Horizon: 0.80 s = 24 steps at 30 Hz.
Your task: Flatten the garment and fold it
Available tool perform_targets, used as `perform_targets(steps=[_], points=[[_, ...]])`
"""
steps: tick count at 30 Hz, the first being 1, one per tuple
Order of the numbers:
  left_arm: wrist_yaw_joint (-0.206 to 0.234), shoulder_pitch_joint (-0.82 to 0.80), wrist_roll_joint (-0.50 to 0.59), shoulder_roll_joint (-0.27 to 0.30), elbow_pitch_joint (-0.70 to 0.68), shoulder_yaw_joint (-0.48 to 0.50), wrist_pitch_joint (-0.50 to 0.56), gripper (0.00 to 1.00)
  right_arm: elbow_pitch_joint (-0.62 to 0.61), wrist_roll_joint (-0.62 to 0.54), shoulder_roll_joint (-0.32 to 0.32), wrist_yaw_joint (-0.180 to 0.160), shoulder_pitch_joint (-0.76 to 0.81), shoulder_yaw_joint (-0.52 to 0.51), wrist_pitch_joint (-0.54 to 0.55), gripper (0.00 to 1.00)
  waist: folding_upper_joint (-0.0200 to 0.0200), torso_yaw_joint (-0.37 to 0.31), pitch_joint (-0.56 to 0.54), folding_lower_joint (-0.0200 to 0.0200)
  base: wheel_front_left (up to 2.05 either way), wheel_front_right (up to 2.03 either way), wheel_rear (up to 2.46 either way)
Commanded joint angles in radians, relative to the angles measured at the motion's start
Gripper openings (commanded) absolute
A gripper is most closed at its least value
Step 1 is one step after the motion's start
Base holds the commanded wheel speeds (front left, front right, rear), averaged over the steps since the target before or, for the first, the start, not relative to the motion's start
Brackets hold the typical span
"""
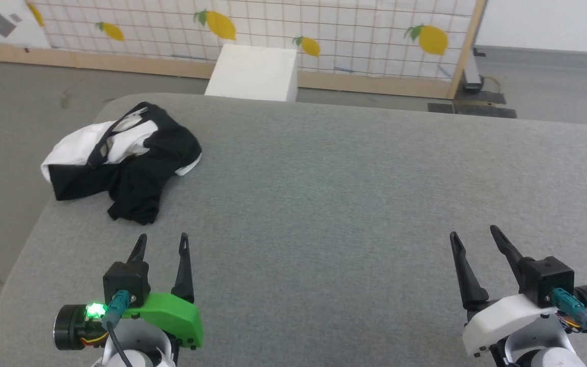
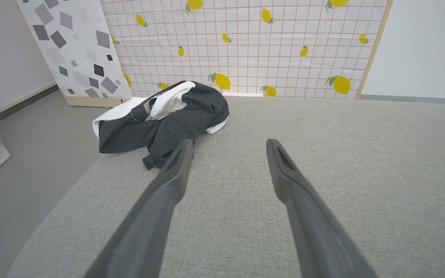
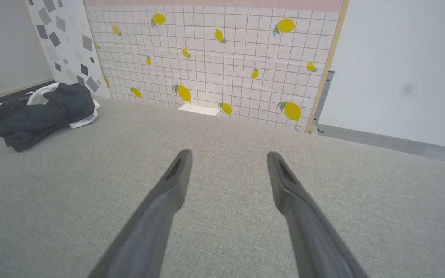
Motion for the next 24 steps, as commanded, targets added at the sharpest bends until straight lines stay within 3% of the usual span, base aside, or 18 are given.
perform_targets(steps=[1,24], points=[[0.009,-0.021,-0.011,0.006,0.009,-0.003,-0.009,1.00,0.006,0.008,0.001,0.000,-0.015,-0.002,-0.010,1.00,-0.0001,0.025,0.001,0.0000,0.00,0.00,0.00],[0.051,-0.032,-0.059,0.023,0.057,-0.011,-0.062,1.00,0.036,0.029,0.001,-0.001,-0.039,0.003,-0.049,1.00,-0.0001,0.206,0.004,0.0000,0.00,0.00,0.00]])
